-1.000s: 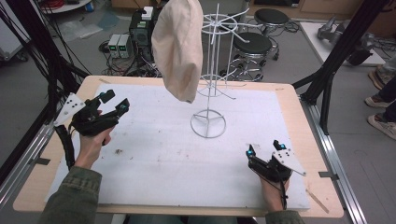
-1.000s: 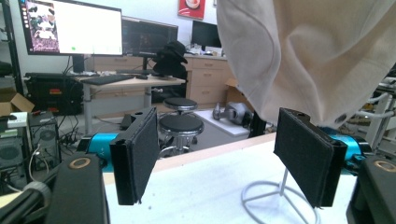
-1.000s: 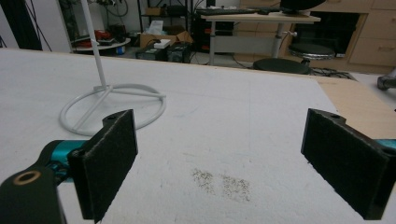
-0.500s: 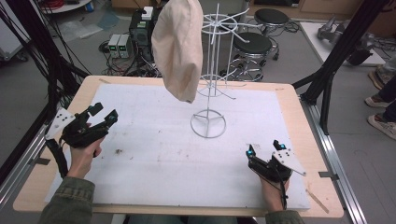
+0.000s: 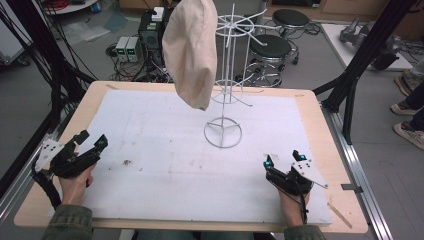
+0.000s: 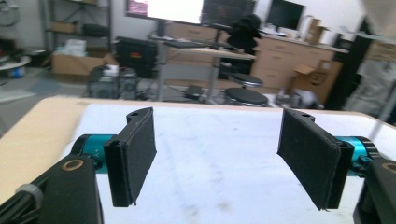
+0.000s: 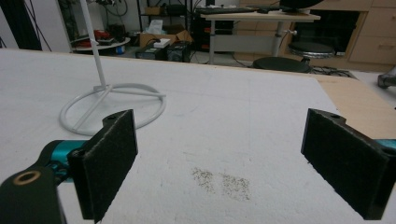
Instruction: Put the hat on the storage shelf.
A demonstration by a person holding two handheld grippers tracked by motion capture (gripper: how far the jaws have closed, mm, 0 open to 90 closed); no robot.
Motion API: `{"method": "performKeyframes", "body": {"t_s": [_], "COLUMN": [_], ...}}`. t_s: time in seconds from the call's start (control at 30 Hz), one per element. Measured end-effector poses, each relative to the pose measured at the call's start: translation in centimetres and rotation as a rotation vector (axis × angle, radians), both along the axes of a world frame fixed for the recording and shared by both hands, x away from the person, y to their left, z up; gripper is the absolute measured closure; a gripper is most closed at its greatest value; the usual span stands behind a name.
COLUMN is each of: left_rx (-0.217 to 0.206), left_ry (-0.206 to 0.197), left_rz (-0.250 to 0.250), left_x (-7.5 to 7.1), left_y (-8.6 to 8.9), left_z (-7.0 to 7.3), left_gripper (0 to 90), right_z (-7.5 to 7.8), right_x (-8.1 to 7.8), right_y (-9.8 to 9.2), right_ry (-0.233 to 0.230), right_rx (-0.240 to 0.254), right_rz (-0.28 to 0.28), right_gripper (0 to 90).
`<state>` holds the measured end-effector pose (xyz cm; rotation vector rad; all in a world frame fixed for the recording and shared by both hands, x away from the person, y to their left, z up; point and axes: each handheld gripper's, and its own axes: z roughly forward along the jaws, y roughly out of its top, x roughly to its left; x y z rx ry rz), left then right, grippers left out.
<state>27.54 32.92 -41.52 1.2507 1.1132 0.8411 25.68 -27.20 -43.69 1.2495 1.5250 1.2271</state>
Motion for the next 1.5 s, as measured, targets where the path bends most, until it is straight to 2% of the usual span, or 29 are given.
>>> {"method": "performKeyframes", "body": {"t_s": [0.1, 0.17, 0.37, 0.57, 0.67, 0.73, 0.9, 1.07, 1.33, 1.5], "left_rx": [-0.004, 0.013, 0.004, 0.007, -0.001, 0.013, 0.020, 0.022, 0.026, 0.031], "left_ry": [0.004, -0.001, -0.001, -0.002, 0.007, 0.009, 0.008, 0.018, 0.028, 0.038], "left_rz": [0.052, 0.084, 0.181, 0.247, 0.240, 0.240, 0.237, 0.222, 0.204, 0.186], "left_x": [-0.6, -1.1, -2.5, -3.2, -3.3, -3.4, -3.5, -3.3, -3.2, -3.0], "left_y": [0.9, 1.3, 2.7, 3.1, 3.0, 2.8, 2.5, 2.4, 2.2, 1.9], "left_z": [-0.6, -0.9, -1.6, -2.0, -2.2, -2.2, -2.2, -2.4, -2.5, -2.7], "left_gripper": [27.7, 28.2, 28.3, 28.3, 28.3, 28.3, 28.4, 28.5, 28.9, 28.9], "right_z": [0.0, 0.0, 0.1, 0.1, 0.1, 0.1, 0.0, 0.0, -0.1, -0.1], "right_x": [-0.1, -0.1, -0.3, -0.2, -0.3, -0.3, -0.2, -0.2, -0.1, -0.1], "right_y": [-0.1, -0.1, -0.1, -0.2, -0.3, -0.3, -0.2, -0.2, -0.2, -0.2], "right_ry": [-0.001, -0.003, -0.014, -0.007, -0.004, -0.002, 0.013, 0.012, 0.030, 0.026], "right_rx": [-0.001, 0.003, -0.008, 0.012, 0.020, 0.021, 0.022, 0.011, 0.041, 0.033], "right_rz": [0.001, 0.002, 0.012, 0.010, 0.008, 0.014, 0.019, 0.020, 0.013, 0.016], "right_gripper": [9.6, 9.6, 9.6, 9.6, 9.6, 9.6, 9.6, 9.6, 9.6, 9.6]}}
